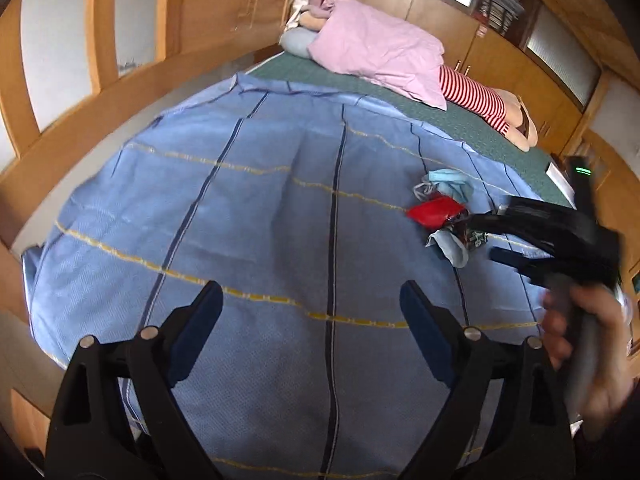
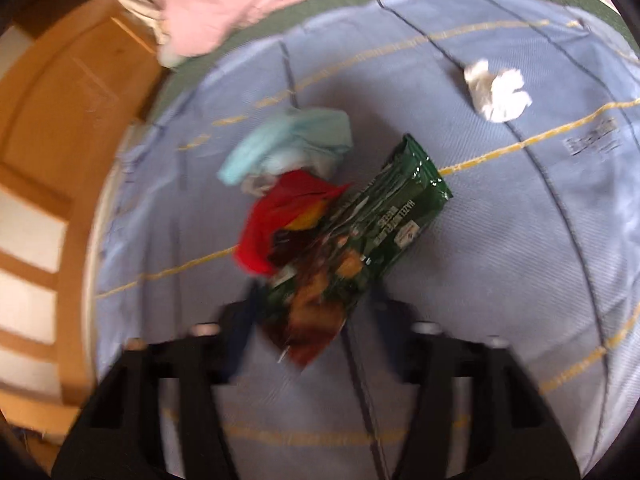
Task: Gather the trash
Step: 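Grasp the green snack packet with the right tool, then grasp the red wrapper with the right tool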
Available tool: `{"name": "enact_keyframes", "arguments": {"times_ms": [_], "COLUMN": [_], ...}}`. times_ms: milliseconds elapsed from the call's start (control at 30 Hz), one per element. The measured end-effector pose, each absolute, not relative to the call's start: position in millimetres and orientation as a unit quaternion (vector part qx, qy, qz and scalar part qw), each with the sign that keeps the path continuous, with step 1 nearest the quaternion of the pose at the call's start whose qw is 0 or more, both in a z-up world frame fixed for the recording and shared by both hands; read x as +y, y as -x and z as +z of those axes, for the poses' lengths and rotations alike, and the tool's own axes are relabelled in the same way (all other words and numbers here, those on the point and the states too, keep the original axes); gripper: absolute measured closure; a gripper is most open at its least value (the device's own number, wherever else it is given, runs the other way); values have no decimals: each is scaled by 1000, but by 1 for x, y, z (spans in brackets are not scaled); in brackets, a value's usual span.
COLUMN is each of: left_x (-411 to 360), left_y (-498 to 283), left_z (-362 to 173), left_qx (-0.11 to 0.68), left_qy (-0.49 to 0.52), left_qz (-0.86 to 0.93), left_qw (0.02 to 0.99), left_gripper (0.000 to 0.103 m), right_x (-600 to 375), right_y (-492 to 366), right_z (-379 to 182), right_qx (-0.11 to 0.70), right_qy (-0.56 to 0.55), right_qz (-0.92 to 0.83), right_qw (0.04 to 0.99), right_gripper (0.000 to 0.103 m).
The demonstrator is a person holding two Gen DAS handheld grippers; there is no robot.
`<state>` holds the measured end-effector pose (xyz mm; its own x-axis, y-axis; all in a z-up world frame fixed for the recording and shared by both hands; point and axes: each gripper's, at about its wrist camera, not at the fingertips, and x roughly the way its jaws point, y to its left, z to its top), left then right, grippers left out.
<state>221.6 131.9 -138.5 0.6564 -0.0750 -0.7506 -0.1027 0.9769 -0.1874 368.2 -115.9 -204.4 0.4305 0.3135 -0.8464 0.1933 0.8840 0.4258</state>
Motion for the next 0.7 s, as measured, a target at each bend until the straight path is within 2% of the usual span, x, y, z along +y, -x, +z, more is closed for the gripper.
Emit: {"name": "enact_keyframes", "arguments": {"times_ms": [33,100,233,400,433,500,533,567,700], "left_x": [130,129,141,171,175,182,185,186,184], "left_y": [-220,-220,-219,-210,-209,-206,-206,-204,-205], "left_z": [-138,-139,-139,-141,-142,-146,-149,-152,-159], "left_qx": [415,420,432,440,443,450,456,462,478], "left_qy": [109,109,116,165,173,187,192,197,201], "left_qz": [6,4,29,74,80,88,90,90,81], "left_qw": [903,901,894,880,876,869,864,860,851], "left_gripper": [12,12,12,12,12,12,12,12,12], "right_x": [-114,-111,-95,-43,-26,-6,-3,-6,-43], "right_y": [-379,-387,-380,-320,-308,-300,-304,-311,-359], "right_z": [-217,-228,-211,-193,-191,-185,-177,-167,-131], "right_qx": [539,548,551,603,610,605,594,576,508], "right_qy": [-235,-235,-208,-139,-106,-64,-56,-59,-92], "right_qz": [26,23,80,221,257,287,284,277,173], "right_qw": [808,802,804,754,742,740,751,766,839], "right_gripper": [85,95,98,98,94,81,69,62,60]}}
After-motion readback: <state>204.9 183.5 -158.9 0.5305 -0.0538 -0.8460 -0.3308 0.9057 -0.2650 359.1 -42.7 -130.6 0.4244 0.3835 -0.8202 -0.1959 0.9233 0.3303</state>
